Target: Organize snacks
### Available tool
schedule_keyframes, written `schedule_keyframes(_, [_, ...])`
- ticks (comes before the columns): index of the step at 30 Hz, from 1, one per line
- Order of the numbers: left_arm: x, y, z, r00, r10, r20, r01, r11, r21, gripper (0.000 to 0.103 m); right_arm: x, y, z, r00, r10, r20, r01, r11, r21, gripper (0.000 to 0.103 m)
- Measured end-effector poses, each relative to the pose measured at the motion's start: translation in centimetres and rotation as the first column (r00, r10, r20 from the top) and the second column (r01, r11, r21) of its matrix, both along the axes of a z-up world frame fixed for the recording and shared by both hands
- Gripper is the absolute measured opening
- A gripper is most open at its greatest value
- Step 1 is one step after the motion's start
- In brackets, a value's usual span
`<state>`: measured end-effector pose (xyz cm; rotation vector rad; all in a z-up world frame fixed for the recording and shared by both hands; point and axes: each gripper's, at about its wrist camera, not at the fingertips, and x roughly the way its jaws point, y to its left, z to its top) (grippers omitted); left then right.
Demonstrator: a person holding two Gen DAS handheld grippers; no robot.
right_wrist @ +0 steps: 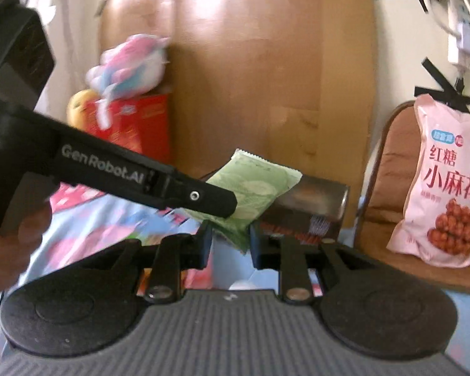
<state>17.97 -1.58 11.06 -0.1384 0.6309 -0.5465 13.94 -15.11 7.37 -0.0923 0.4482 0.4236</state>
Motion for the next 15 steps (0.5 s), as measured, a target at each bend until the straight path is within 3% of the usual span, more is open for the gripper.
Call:
schedule_keyframes(4, [4.5,-0.6,-1.0,0.999,0.031,-0.037,-0.031,0.999,-0.016,0.032,4.8,-0.5,-0.4,0.998,-0.047,-0.053,0.049,0.998,0.029,0.028])
schedule_keyframes(9, [7.9,-0.6,-2.9,0.991,0.071,-0.111,-0.075,0.997,-0.034,0.032,7.7,-0.1,-1.6,0.992,-0.076,-0.103,0.078,0.997,0.014,0.033])
schedule_keyframes(12, [7.9,-0.2,-3.1,0.989,0.085,-0.120,-0.090,0.995,-0.043,0.033,7.9,0.0,-1.8,0.991,-0.090,-0.102,0.091,0.996,0.008,0.043])
schedule_keyframes(15, [6.0,1.0,-2.4,0.992,0.086,-0.092,-0.092,0.994,-0.061,0.034,6.8,-1.0,-1.3,0.991,-0.092,-0.095,0.096,0.994,0.044,0.045])
